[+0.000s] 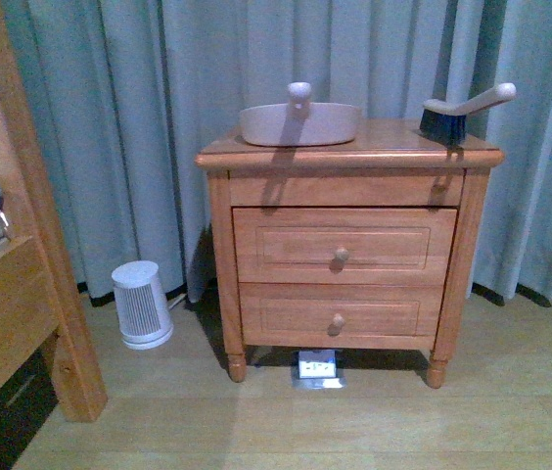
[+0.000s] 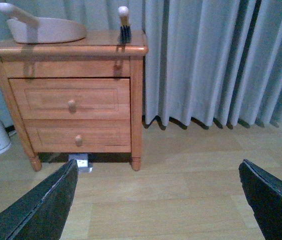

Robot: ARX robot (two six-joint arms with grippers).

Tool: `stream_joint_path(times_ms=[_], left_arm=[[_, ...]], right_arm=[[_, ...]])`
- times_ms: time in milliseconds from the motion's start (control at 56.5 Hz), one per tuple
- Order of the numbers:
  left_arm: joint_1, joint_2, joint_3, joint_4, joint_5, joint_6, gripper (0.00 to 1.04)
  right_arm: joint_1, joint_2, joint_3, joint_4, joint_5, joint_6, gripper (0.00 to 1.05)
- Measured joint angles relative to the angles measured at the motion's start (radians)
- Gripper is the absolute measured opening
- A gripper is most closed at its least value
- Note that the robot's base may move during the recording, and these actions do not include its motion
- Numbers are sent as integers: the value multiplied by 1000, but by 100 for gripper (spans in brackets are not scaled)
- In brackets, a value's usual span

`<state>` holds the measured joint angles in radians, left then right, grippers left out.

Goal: Clean up trash

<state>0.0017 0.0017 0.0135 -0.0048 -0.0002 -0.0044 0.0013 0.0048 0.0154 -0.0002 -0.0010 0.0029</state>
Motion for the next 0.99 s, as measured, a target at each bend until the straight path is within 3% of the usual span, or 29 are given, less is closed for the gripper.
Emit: stream_joint_path(times_ms=[992], left_arm=[[0, 0, 0, 0, 0, 0, 97]], right_arm=[[0, 0, 0, 0, 0, 0, 97]])
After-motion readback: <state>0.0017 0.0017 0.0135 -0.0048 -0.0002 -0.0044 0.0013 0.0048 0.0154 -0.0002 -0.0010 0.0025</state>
